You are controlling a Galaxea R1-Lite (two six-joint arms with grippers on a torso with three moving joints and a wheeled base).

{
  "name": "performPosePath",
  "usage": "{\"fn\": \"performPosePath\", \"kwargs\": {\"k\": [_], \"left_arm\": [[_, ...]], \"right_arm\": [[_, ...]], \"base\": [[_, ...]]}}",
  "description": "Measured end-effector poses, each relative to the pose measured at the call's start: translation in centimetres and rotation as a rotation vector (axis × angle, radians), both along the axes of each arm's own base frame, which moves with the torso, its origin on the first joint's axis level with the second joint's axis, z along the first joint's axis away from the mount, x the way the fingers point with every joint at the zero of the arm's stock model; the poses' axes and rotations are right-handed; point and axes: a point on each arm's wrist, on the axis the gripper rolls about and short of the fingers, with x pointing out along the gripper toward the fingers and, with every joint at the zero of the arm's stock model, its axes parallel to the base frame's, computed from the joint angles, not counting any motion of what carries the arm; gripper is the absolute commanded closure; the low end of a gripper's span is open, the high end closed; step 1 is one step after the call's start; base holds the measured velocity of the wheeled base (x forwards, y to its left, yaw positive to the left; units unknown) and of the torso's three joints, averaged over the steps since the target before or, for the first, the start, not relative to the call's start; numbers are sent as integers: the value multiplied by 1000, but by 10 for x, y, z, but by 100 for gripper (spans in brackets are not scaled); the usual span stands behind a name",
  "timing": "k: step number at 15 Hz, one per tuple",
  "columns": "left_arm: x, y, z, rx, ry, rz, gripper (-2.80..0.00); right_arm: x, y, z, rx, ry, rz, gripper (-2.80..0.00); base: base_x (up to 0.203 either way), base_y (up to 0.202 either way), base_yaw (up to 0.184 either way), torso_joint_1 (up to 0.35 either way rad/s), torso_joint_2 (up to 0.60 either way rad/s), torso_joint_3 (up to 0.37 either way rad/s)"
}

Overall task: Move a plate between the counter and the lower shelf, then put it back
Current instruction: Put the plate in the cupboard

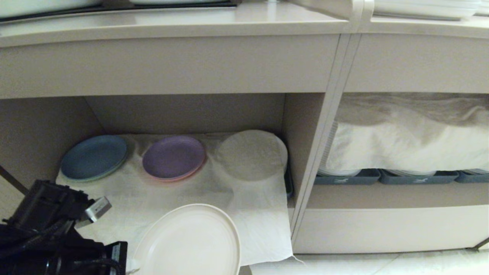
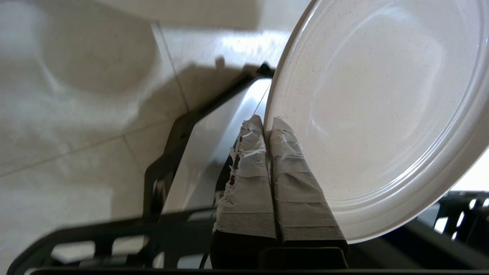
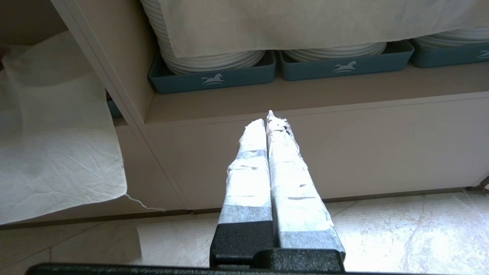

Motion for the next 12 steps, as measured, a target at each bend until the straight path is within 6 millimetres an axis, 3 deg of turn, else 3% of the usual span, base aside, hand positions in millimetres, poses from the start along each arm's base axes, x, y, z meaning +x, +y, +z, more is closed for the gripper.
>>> {"fn": "performPosePath", "kwargs": {"k": [12], "left_arm": [[75,-25,-1,-57,-12,98,0]], "right_arm": [[0,0,0,0,0,0,0]], "base": [[0,0,0,0,0,0]]}}
